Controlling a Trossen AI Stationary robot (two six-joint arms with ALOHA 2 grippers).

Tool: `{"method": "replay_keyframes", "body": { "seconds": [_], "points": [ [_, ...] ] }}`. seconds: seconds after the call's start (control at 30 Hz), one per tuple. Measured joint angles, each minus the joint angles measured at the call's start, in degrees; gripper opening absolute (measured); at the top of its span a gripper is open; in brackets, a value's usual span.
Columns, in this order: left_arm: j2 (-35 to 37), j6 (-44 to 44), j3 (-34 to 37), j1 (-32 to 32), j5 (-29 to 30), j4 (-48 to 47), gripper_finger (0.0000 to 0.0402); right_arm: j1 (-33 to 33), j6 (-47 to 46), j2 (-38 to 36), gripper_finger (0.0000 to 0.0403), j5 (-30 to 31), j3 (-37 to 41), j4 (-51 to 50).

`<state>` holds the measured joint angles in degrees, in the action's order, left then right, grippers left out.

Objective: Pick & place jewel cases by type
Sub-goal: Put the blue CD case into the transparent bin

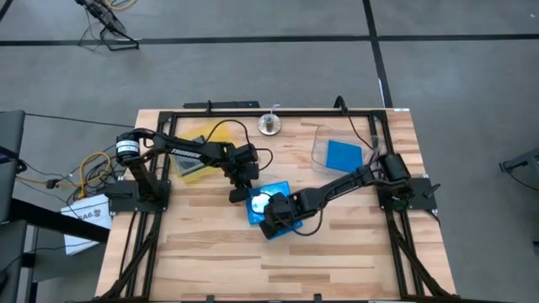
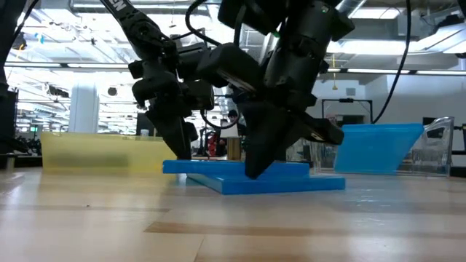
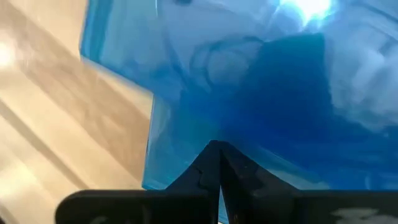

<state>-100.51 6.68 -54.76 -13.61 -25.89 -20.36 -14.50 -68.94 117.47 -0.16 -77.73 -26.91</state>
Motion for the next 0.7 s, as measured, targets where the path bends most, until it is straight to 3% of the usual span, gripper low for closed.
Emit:
{"method": "replay_keyframes", "body": {
  "seconds": [0.43,0.7],
  "points": [
    [-7.7,-8.6,-0.2,-0.7,-17.5,0.9,0.0224,2.5,0.1,0.0,0.0000,3.9,-0.3,-1.7],
    [-7.7,-12.7,-2.9,-2.7,-18.8,1.1,0.0224,3.8,2.0,0.1,0.0000,5.1,-0.3,-1.3]
  ]
}}
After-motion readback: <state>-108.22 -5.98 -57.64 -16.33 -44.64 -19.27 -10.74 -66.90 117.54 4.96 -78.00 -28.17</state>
